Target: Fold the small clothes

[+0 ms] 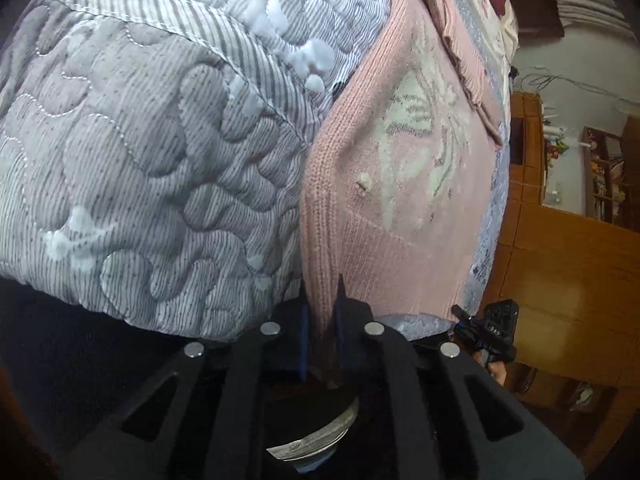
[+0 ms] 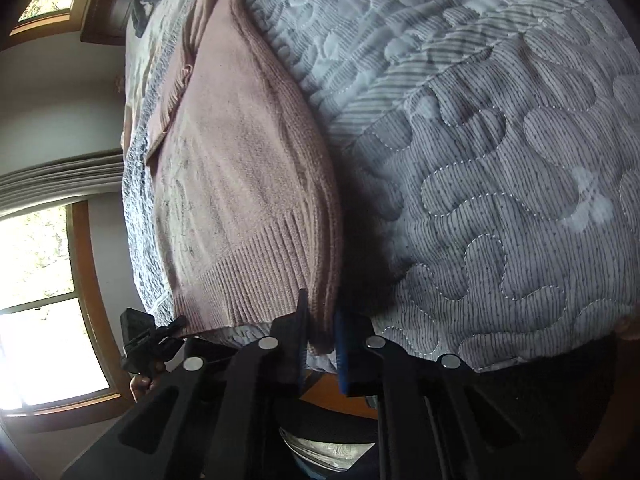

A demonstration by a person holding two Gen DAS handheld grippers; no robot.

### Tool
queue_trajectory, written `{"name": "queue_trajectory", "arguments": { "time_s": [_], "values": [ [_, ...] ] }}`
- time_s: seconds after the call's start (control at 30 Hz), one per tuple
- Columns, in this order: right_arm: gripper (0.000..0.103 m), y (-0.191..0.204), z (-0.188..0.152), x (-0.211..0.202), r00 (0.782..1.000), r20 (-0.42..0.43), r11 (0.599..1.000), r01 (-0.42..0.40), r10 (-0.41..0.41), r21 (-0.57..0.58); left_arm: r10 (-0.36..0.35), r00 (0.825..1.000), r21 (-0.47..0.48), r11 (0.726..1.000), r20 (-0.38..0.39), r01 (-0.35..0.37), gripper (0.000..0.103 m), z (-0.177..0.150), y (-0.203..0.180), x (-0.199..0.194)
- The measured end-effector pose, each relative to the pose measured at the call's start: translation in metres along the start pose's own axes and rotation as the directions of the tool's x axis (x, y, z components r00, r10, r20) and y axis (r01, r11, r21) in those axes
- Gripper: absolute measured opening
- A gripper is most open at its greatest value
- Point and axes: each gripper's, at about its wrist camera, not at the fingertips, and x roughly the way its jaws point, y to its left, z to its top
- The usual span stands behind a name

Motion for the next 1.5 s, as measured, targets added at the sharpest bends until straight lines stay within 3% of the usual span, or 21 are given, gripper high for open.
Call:
{"name": "queue_trajectory", "arguments": {
  "time_s": [0.17, 0.43, 0.8, 1.13, 1.27, 1.5],
  "values": [
    [0.01, 0.012, -0.011, -0.024, 0.994, 0.058, 0.995, -0.095, 0.096, -0.026, -0.089, 0.993, 0.013, 0.996, 0.077, 0.088, 0.007, -0.013, -0.007, -0.031],
    [0.01, 0.034, -0.008, -0.06, 0.963, 0.123, 0.971, -0.234, 0.238, -0.041, -0.214, 0.967, 0.057, 0.976, 0.135, 0.208, 0.007, -0.02, -0.04, -0.066],
    [0.01, 0.078, 0.041, -0.096, 0.905, 0.201, 0.927, -0.37, 0.374, -0.059, -0.345, 0.916, 0.055, 0.938, 0.205, 0.342, 0.007, 0.021, -0.09, -0.104],
    [0.01, 0.114, 0.119, -0.11, 0.902, 0.252, 0.936, -0.343, 0.352, -0.079, -0.382, 0.882, -0.026, 0.914, 0.278, 0.404, 0.007, 0.097, -0.106, -0.113],
    [0.01, 0.128, 0.158, -0.103, 0.913, 0.256, 0.948, -0.311, 0.318, -0.071, -0.361, 0.885, -0.067, 0.916, 0.293, 0.396, 0.006, 0.137, -0.111, -0.105],
    [0.01, 0.135, 0.236, -0.061, 0.95, 0.223, 0.975, -0.22, 0.219, -0.018, -0.285, 0.909, -0.14, 0.931, 0.303, 0.339, 0.003, 0.216, -0.118, -0.079]
  ]
}}
